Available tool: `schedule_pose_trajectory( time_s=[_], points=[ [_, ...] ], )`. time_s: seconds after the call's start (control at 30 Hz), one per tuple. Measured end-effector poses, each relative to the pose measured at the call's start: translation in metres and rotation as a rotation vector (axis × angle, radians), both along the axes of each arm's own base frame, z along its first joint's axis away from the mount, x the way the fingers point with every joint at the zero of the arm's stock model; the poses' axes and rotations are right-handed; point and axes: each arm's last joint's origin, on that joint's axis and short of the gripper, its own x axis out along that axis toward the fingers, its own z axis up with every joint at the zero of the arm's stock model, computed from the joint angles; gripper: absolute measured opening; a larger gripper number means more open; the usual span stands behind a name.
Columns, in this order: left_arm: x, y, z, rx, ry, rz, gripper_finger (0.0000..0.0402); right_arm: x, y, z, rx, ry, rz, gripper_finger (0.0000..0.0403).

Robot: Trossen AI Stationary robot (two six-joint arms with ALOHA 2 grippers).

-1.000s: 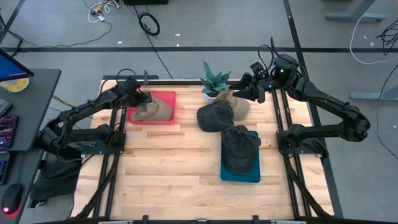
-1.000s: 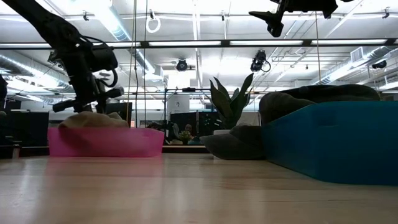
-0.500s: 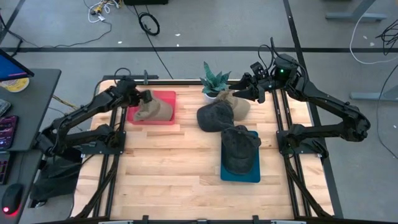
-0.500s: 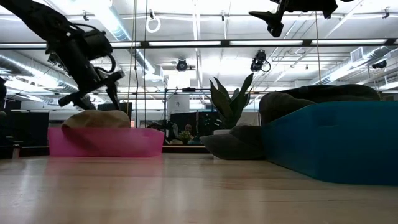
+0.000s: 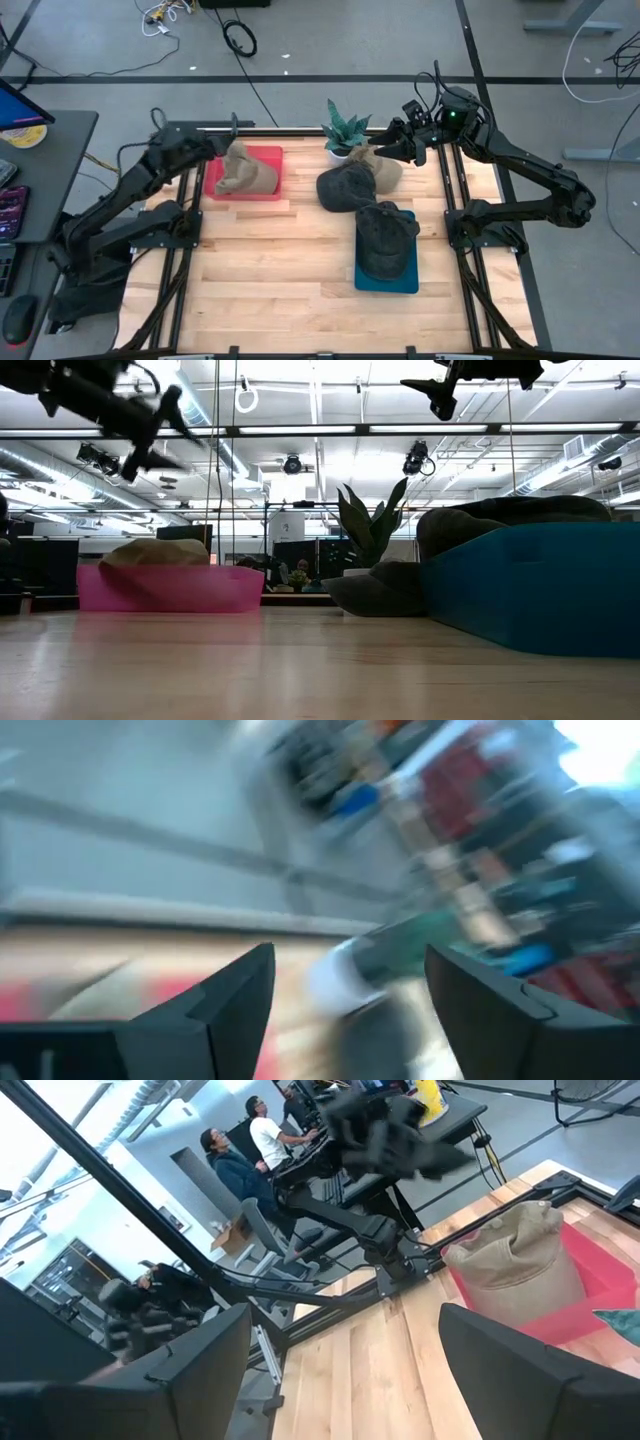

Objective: Pick & Place hat
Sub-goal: Put the brown cap into the pink bin

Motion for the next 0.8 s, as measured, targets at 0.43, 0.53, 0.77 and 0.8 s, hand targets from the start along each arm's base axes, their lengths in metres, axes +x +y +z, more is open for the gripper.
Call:
schedule_pose_trajectory(
  time_s=[0.43,0.53,0.77,0.8],
  points=[
    [0.034,-0.042,0.053,0.412,-0.379,-0.336,0.0193,-0.008,0.006,0.001,0.053,0.027,0.02,0.0323],
    [0.051,-0.049,0.064,0.45,-0.349,-0.391,0.0184,-0.014,0.01,0.006,0.051,0.008,0.018,0.0323],
    [0.094,-0.061,0.116,0.671,-0.233,-0.477,0.0181,-0.029,0.017,0.026,0.03,-0.011,-0.027,0.0319],
    [0.097,-0.062,0.123,0.707,-0.209,-0.48,0.0181,-0.032,0.018,0.033,0.006,-0.011,-0.035,0.0316]
  ],
)
